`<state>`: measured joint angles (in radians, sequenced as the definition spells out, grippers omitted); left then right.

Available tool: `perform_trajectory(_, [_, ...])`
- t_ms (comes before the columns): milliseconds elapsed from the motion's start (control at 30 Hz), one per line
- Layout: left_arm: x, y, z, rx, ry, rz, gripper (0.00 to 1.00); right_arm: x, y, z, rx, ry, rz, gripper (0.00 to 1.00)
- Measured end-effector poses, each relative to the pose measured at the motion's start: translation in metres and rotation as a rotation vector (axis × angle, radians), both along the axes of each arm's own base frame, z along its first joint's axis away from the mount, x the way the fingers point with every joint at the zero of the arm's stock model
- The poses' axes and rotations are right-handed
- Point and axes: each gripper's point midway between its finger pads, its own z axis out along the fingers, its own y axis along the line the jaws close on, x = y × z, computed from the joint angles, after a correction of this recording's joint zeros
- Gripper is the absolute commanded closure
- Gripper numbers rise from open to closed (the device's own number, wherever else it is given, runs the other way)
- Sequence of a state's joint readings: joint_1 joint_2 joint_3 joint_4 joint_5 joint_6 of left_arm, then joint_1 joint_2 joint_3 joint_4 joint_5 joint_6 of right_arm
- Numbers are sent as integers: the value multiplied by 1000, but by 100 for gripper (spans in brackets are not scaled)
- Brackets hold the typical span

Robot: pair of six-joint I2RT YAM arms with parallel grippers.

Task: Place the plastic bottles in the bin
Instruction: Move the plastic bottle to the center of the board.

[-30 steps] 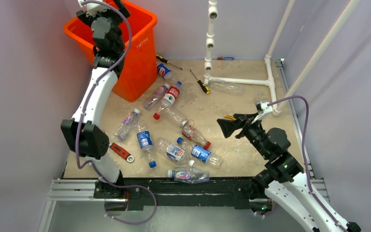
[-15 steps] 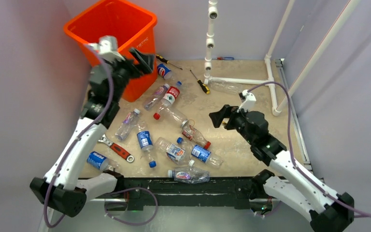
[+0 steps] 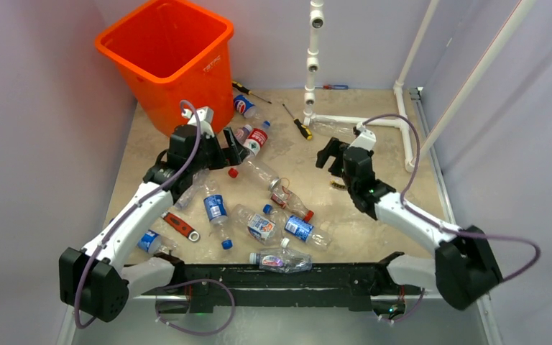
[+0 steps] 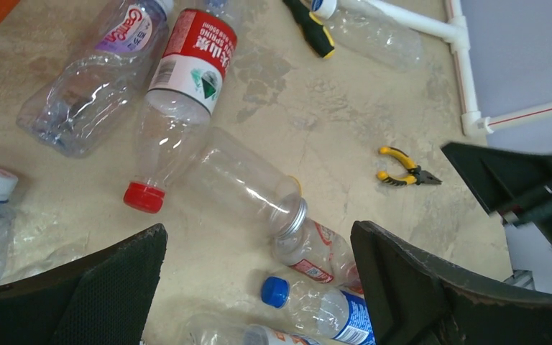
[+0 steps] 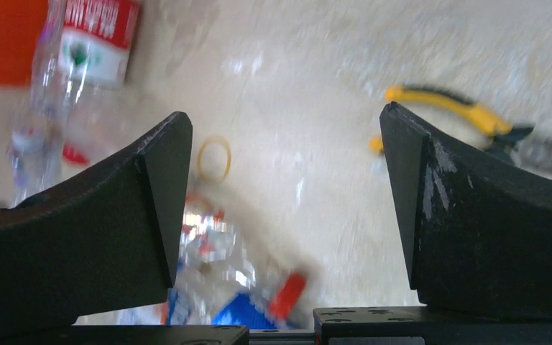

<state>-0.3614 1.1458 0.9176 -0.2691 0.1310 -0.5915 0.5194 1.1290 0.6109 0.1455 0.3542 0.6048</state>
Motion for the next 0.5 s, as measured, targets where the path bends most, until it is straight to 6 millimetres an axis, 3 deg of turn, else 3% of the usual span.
perform_trajectory(133, [-6,1,6,-25,-48,0,1,49,-19,-8,-24,-5,-146,7])
perform_trajectory(367, [-21,9,-13,-25,-36,18,2,139,-54,0,-73,-77,-328,9])
perform_trajectory(500, [-25,10,-14,-34,-40,22,2,182,-81,-8,-112,-77,-389,13])
